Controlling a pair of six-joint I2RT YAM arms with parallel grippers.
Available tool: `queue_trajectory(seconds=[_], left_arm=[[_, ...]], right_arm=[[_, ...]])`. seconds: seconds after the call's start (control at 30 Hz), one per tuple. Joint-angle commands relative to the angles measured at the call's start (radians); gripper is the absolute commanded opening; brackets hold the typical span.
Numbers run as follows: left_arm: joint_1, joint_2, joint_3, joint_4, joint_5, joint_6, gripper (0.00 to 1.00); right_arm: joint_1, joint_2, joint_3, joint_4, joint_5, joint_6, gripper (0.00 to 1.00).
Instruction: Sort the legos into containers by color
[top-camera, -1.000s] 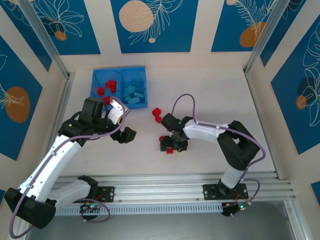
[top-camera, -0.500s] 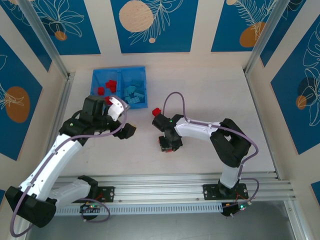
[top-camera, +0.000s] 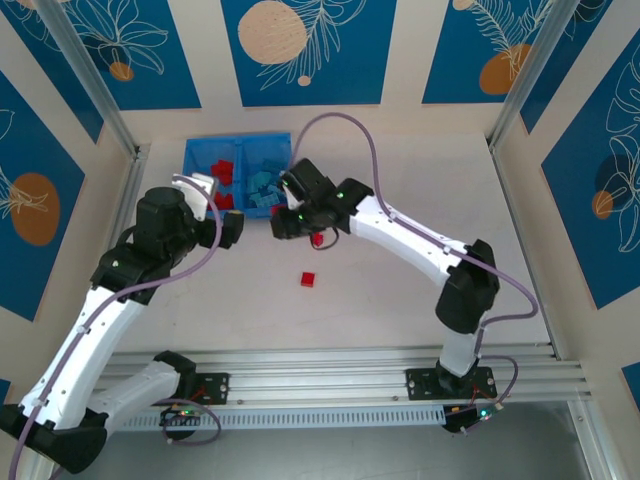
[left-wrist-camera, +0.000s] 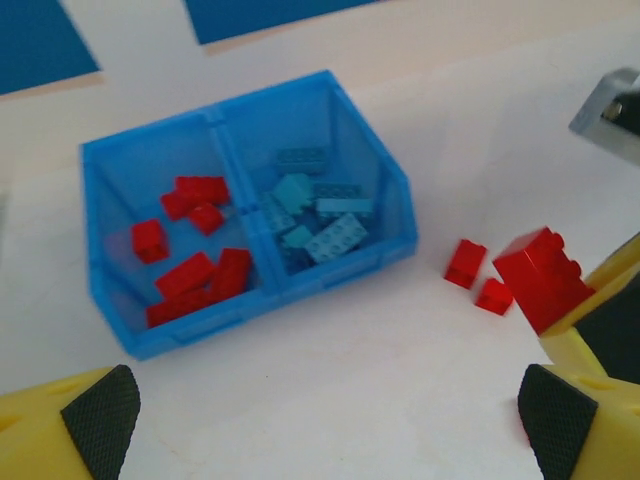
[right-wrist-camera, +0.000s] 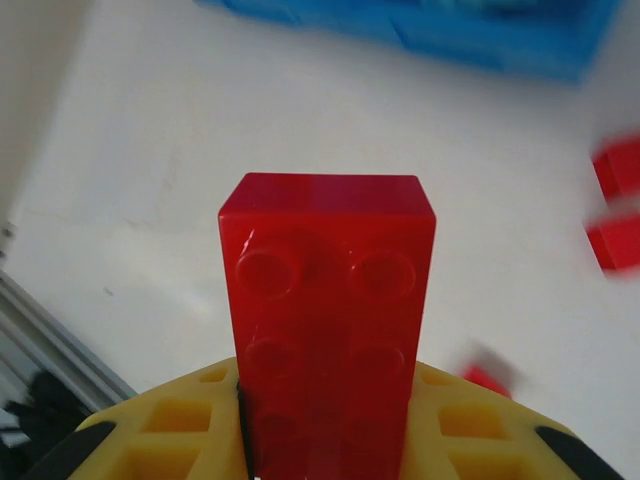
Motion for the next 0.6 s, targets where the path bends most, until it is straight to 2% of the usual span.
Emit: queue_trajectory(seconds=[0.0,0.1,0.27,0.33,0.57], left_arm=[[-0.003,0.048,0.110,-0.130,-0.209,-0.164,1.00],[0.003,0.098,0.186,-0.227,-0.257,-0.249,1.00],[0.018,0.091,0.213,-0.212,-0.268,-0.301,1.00],[0.024,0.090,0.214,-0.215,-0.268,-0.293,1.00],[0.037,0.089,0.208,-0.265,-0.229,-0.278,1.00]], right_arm=[[0.005,0.147,0.152,0.054,-0.034,-0.064,0.27],[0.000,0.308,0.373,0.059,-0.042,-0.103,0.27],[-0.021,0.637,0.841,0.009,-0.056,-0.136,0.27],[-0.025,0.731,0.955,0.050,-0.093,-0.174,0.27],[-0.025,0.837,0.972,0.382,-0.021,-0.302,0.24]])
